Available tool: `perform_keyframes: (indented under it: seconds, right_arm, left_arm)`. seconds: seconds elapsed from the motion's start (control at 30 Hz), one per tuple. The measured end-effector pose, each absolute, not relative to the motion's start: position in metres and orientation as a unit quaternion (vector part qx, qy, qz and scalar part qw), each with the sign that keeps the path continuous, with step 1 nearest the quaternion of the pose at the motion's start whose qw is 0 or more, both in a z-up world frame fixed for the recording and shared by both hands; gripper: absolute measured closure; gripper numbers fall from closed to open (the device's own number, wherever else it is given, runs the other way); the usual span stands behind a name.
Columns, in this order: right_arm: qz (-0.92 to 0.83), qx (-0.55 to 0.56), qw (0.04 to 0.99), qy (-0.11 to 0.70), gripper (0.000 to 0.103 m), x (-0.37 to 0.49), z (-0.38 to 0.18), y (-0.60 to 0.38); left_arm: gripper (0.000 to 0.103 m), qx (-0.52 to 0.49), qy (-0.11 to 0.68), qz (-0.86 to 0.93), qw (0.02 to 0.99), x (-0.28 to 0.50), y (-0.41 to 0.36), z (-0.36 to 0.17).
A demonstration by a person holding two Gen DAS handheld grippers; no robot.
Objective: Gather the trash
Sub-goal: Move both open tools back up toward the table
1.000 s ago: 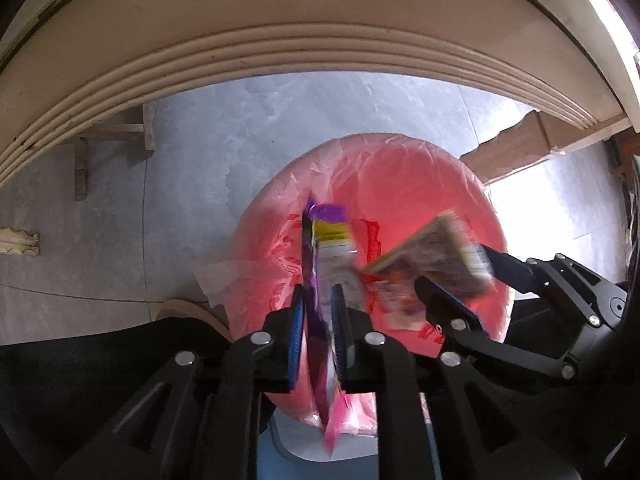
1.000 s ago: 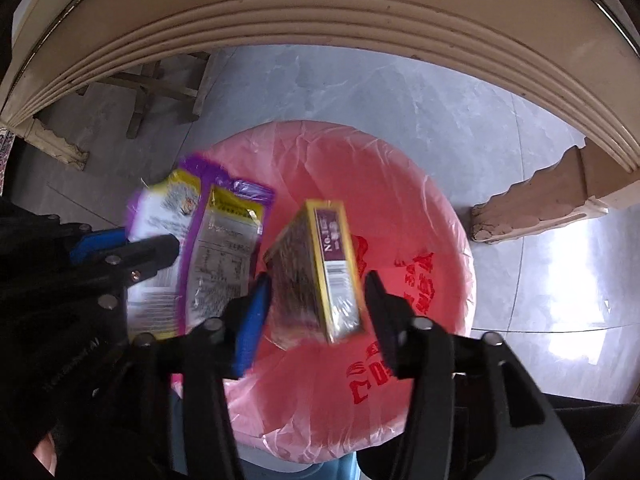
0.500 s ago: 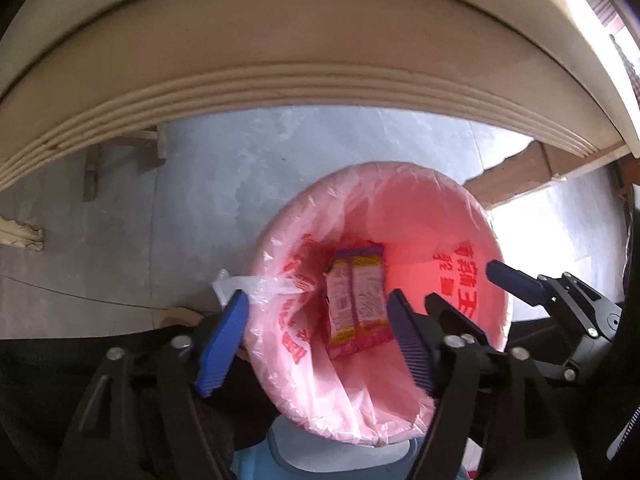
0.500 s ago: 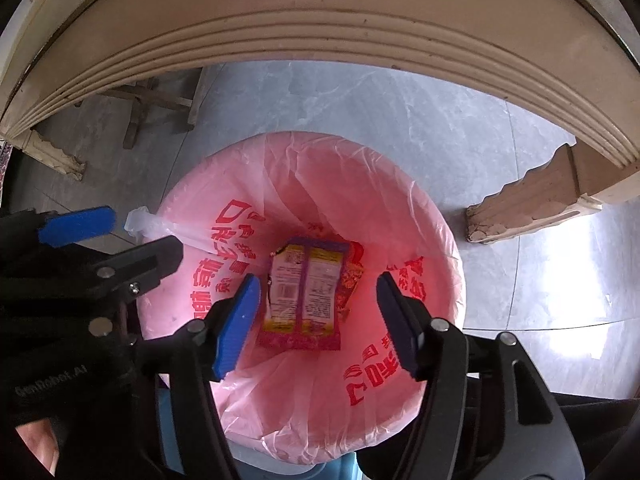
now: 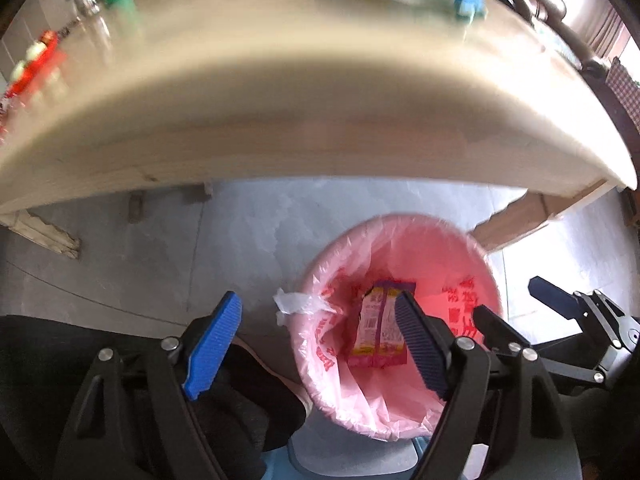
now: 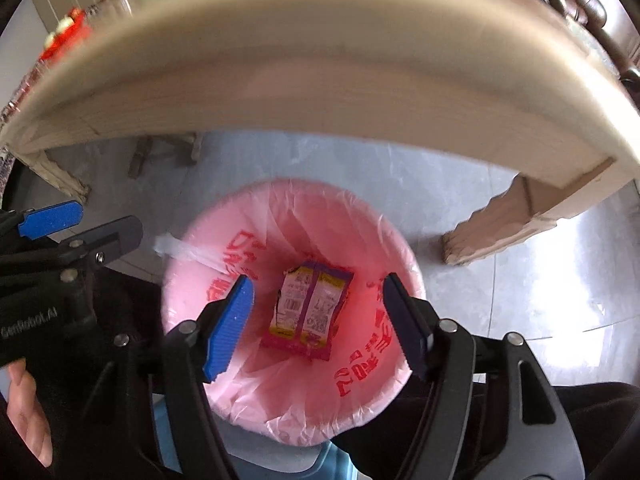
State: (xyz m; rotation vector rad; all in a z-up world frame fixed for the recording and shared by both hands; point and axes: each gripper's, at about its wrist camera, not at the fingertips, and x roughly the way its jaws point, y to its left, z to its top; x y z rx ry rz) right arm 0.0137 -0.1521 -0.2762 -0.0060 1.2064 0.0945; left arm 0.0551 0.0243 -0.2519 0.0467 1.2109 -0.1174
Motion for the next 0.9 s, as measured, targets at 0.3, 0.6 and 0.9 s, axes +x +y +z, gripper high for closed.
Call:
perform_keyframes:
  seconds: [0.3, 0.6, 0.9]
  right_arm:
    - [0.046, -0.001, 0.879, 0.475, 0.029, -0.013, -0.170, -0.158]
    - [0.059, 0.005, 0.914, 0.401, 0.026, -0.025, -0.086, -0.167]
    - [0.059, 0.007, 0.932, 0.358, 0.025, -0.018, -0.032, -0.166]
  left_arm:
    - [0.022, 0.004, 0.499, -0.049, 0.865, 0.033, 0.045, -0.156]
    - [0.016, -0.001, 0.435, -0.032, 0.900, 0.019, 0.054, -0.064]
    - [0.015, -0.007, 0.414, -0.019, 0.910, 0.026, 0.054, -0.018]
